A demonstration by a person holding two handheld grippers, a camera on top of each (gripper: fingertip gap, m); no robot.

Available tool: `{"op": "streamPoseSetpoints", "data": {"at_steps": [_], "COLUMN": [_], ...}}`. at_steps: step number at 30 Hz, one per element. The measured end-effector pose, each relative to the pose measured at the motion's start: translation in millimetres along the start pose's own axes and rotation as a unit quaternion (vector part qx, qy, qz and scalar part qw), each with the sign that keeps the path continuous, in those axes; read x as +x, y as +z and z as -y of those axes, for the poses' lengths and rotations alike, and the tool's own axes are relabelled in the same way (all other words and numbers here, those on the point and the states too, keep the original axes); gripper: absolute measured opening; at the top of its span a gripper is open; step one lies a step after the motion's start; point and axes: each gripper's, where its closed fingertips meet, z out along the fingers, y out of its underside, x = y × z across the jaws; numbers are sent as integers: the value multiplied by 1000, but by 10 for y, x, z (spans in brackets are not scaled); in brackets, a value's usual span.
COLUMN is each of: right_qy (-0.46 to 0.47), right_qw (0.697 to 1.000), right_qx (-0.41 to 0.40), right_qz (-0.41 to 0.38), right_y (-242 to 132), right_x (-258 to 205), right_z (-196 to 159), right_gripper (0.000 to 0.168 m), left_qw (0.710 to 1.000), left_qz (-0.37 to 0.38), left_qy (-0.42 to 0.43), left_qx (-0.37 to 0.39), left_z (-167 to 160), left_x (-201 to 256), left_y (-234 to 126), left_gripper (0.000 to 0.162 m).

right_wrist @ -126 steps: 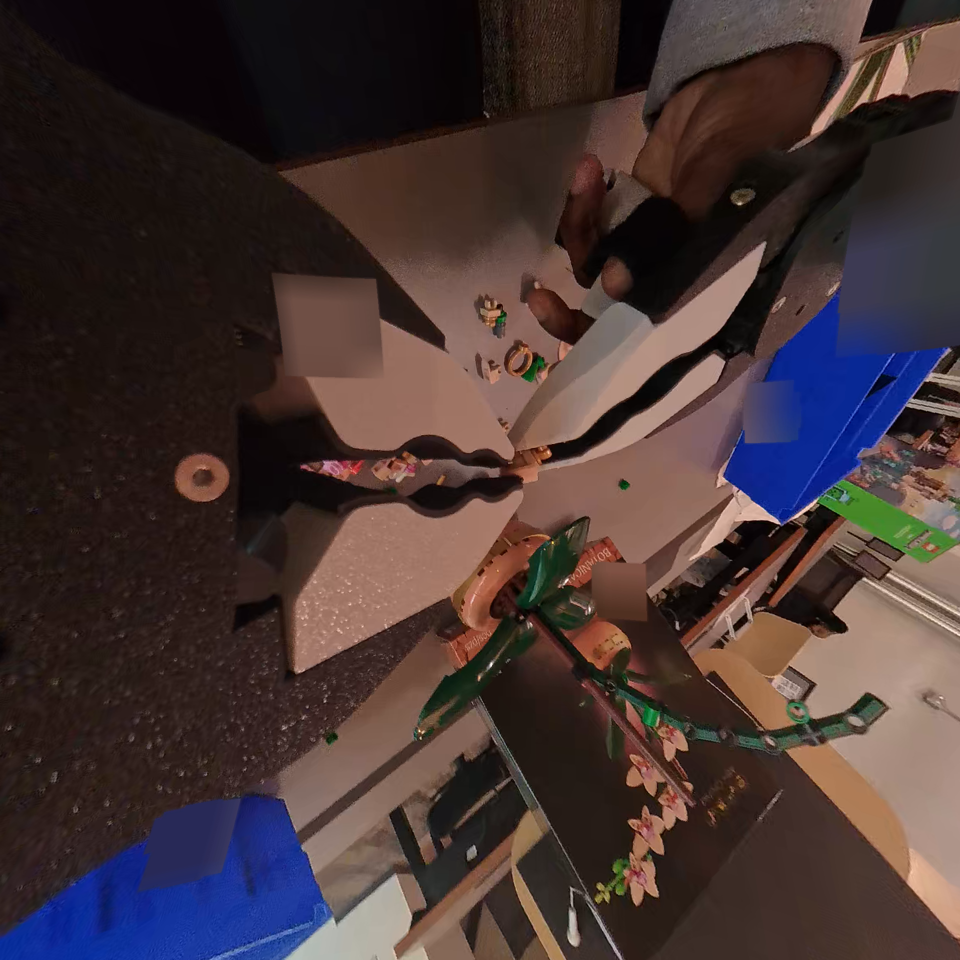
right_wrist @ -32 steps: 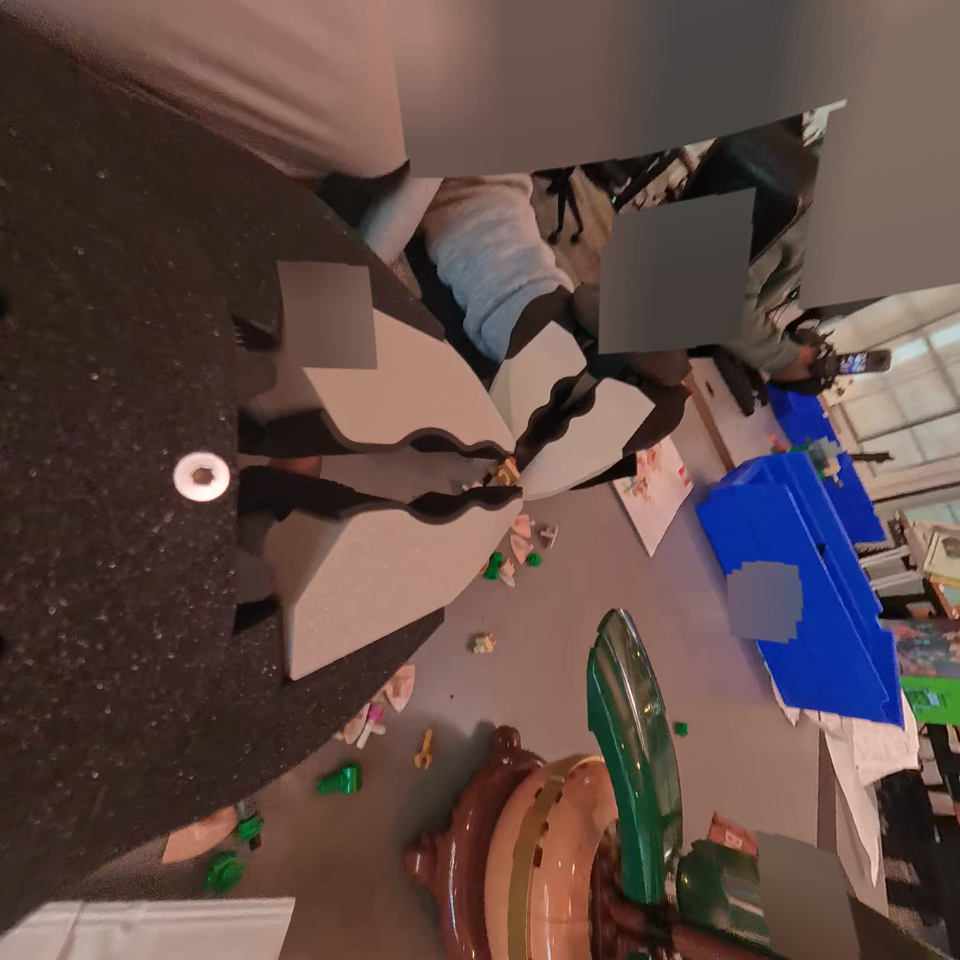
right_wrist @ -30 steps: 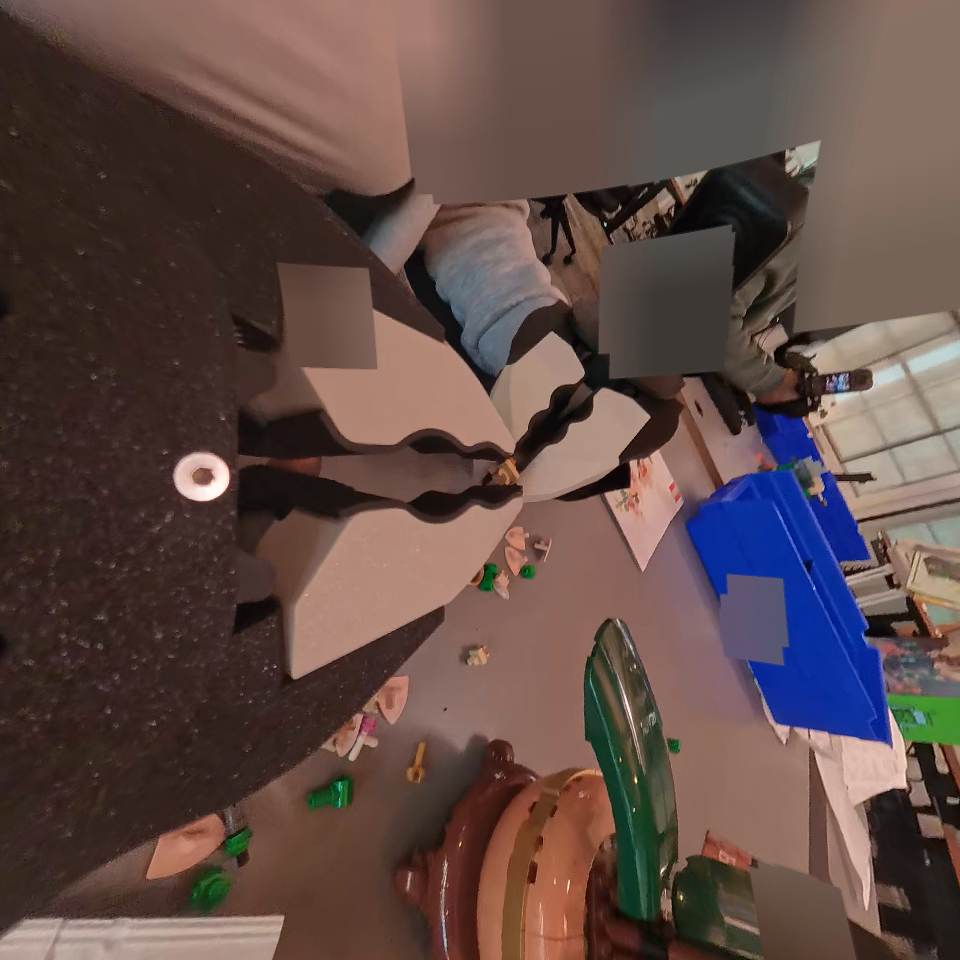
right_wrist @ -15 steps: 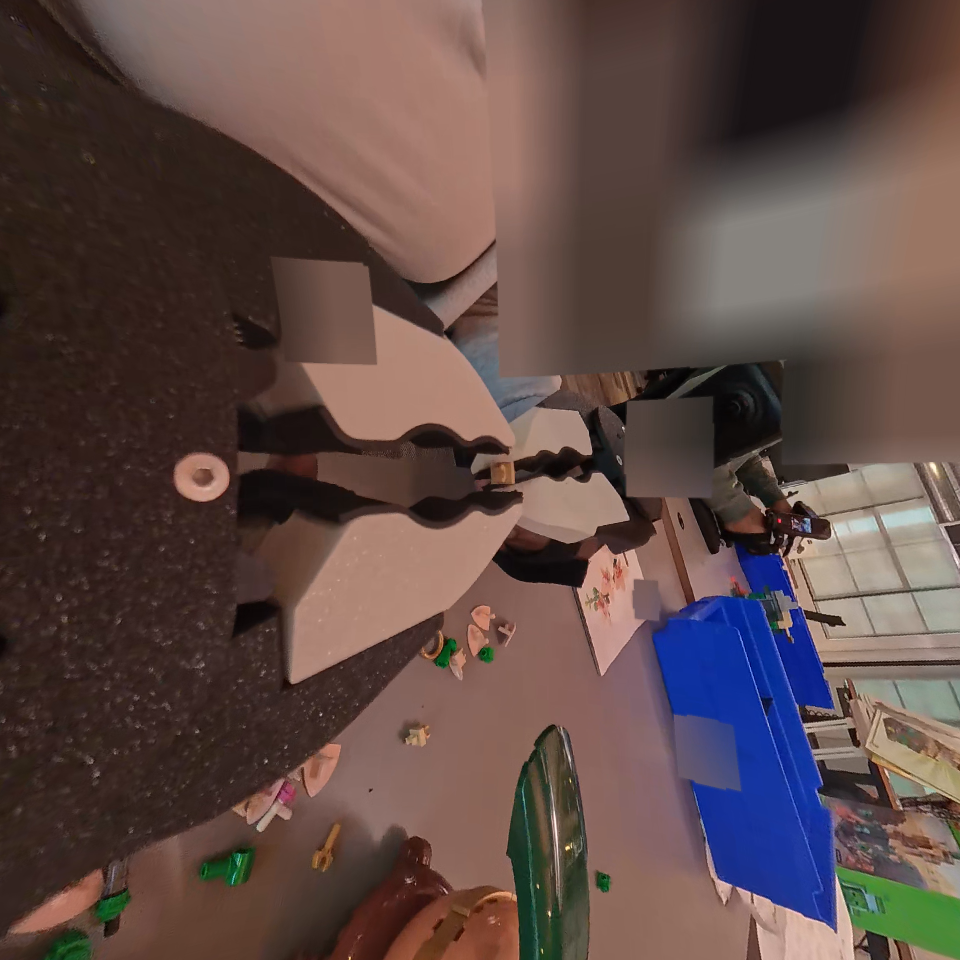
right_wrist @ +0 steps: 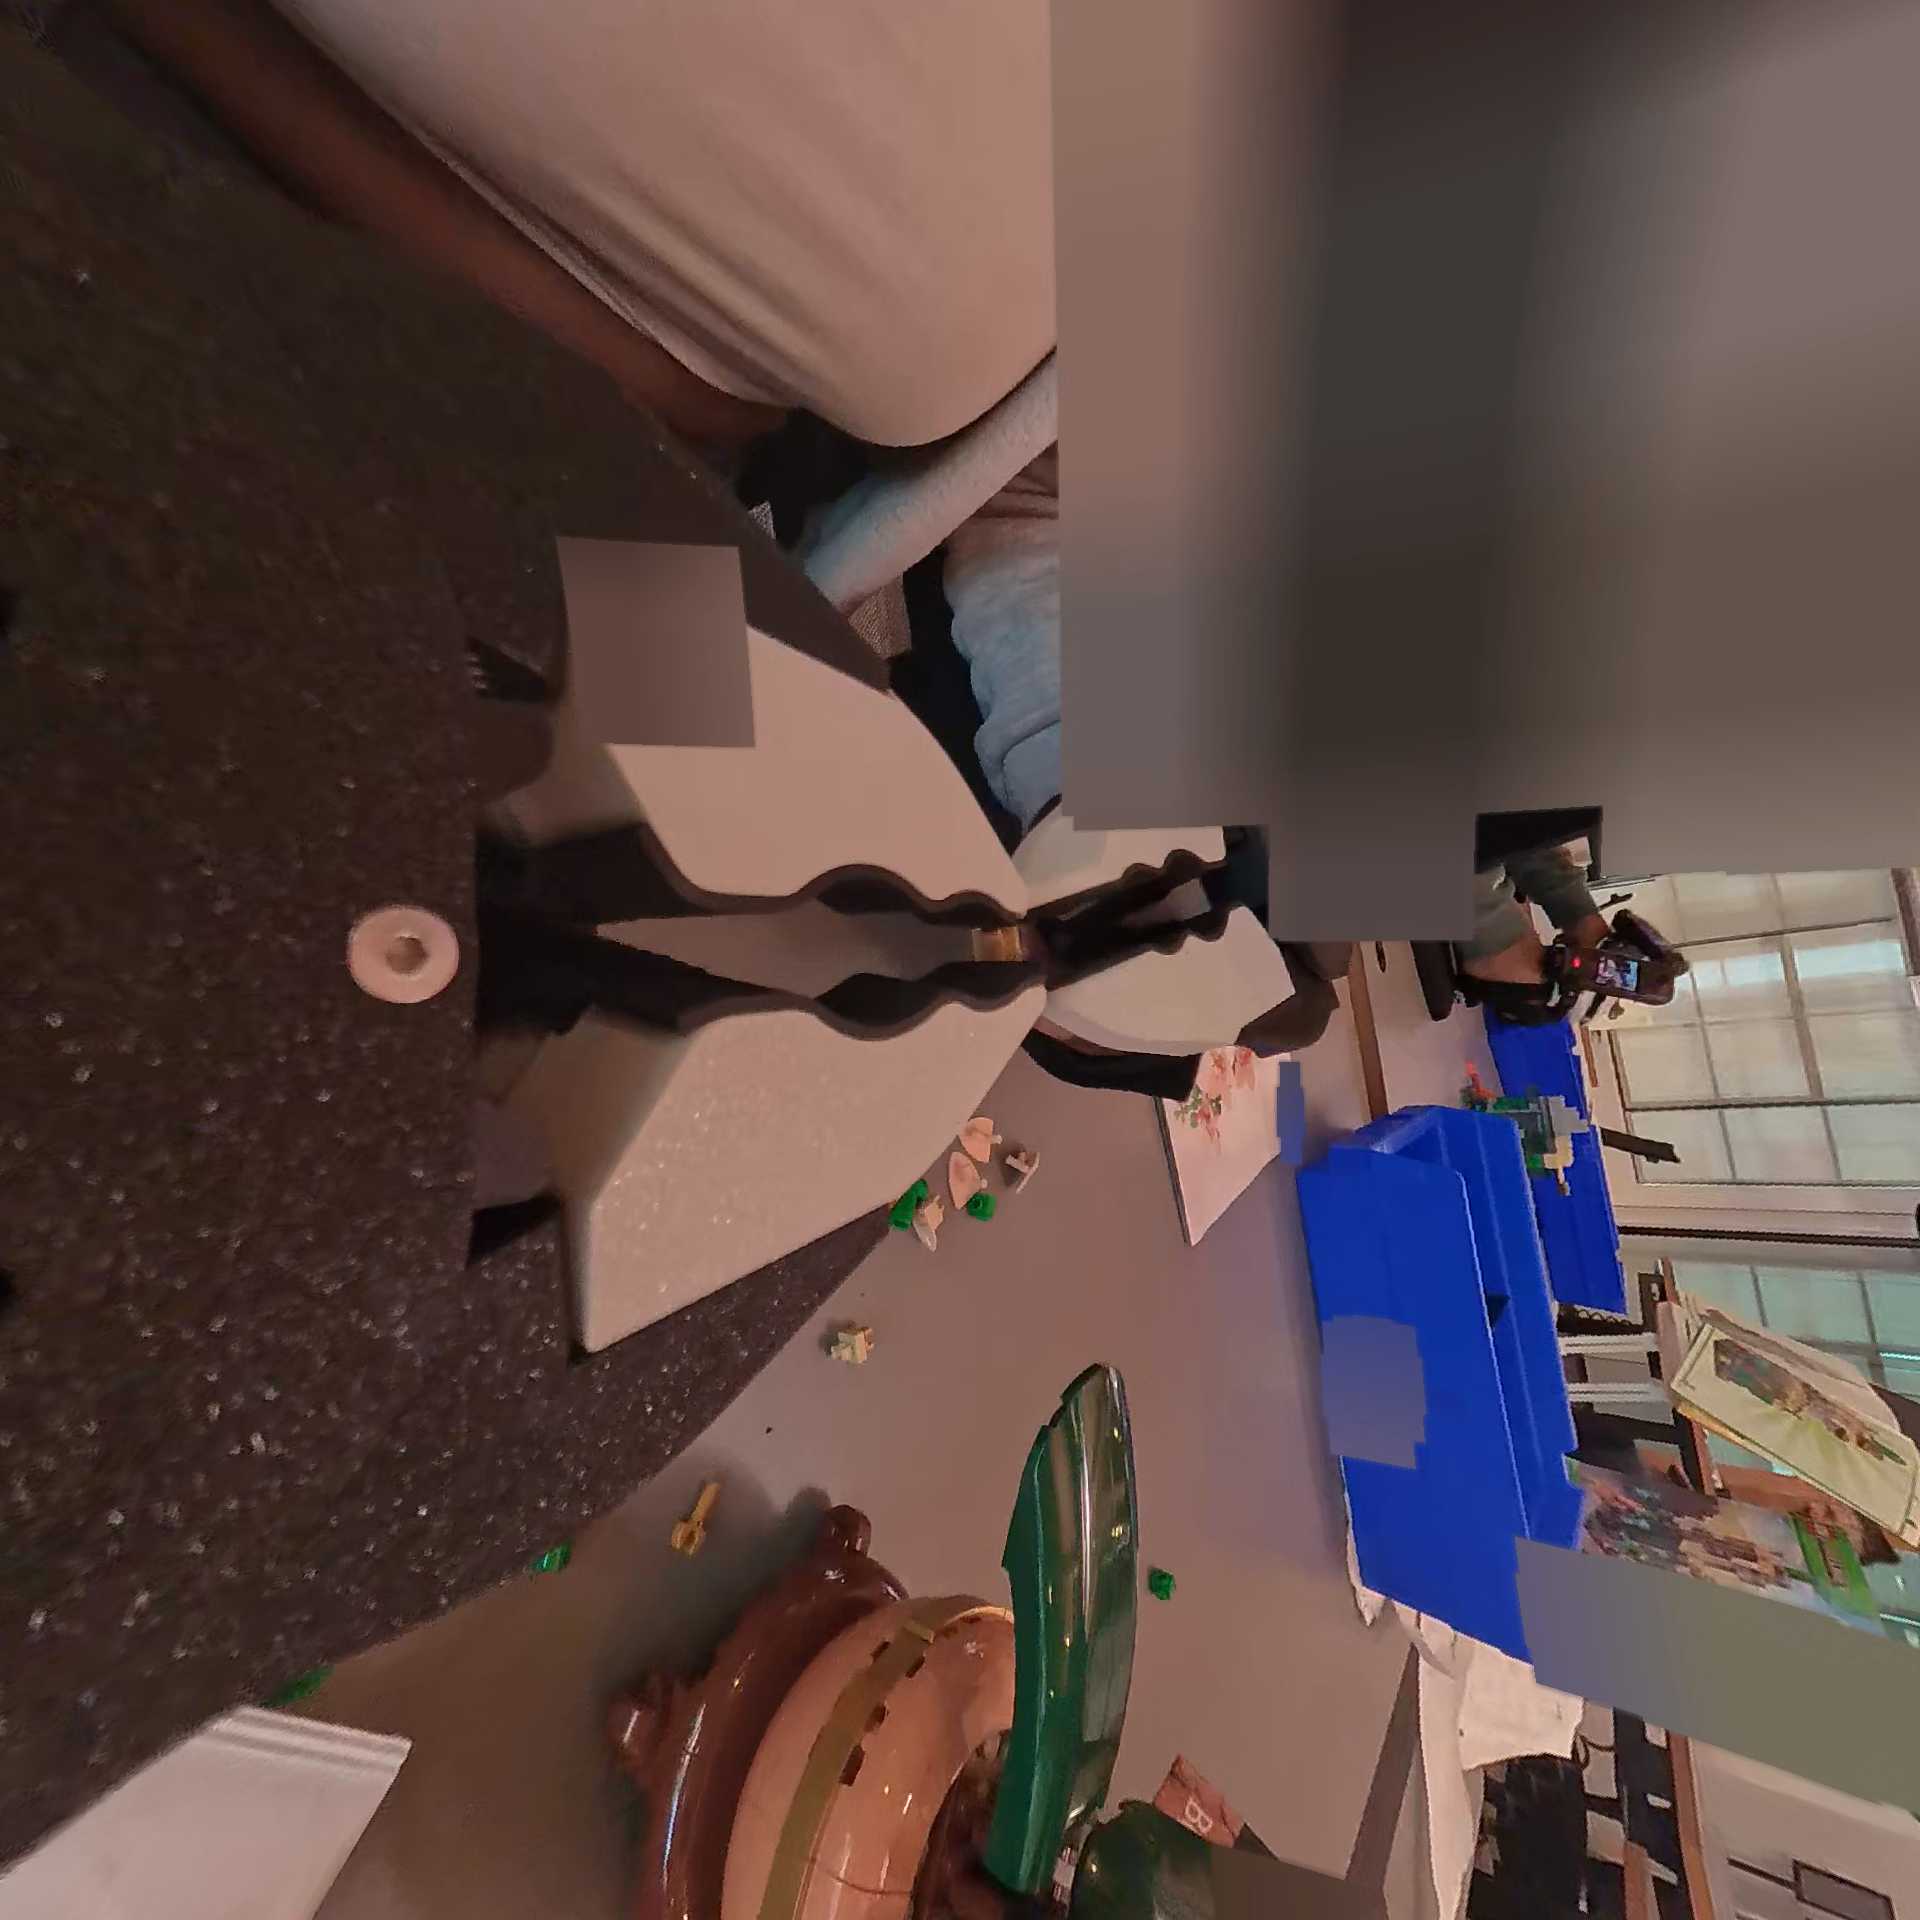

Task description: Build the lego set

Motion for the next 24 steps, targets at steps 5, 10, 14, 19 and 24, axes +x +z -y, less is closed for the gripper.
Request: {"op": "streamPoseSetpoints", "data": {"at_steps": [5,10,14,19,24], "right_qy": [1,-47,-99,-81,-81], "right_qw": [1000,999,993,991,988], "right_qx": [-8,-22,-60,-103,-131], "right_qz": [2,-14,-39,-29,-22], "right_y": [31,27,12,-29,-35], "right_x": [-12,-24,-31,-11,4], "right_z": [-23,-56,-79,-125,-141], "right_gripper": [5,5,6,12,6], "left_qw": [999,999,997,988,975], "left_qz": [13,-4,3,41,67], "left_qy": [38,11,37,124,178], "left_qx": [-34,-51,-66,-79,-116], "left_z": [-76,-105,-122,-90,-137], "left_x": [23,43,53,40,9], "left_y": [61,53,65,94,96], "left_gripper": [2,1,1,1,2]}}
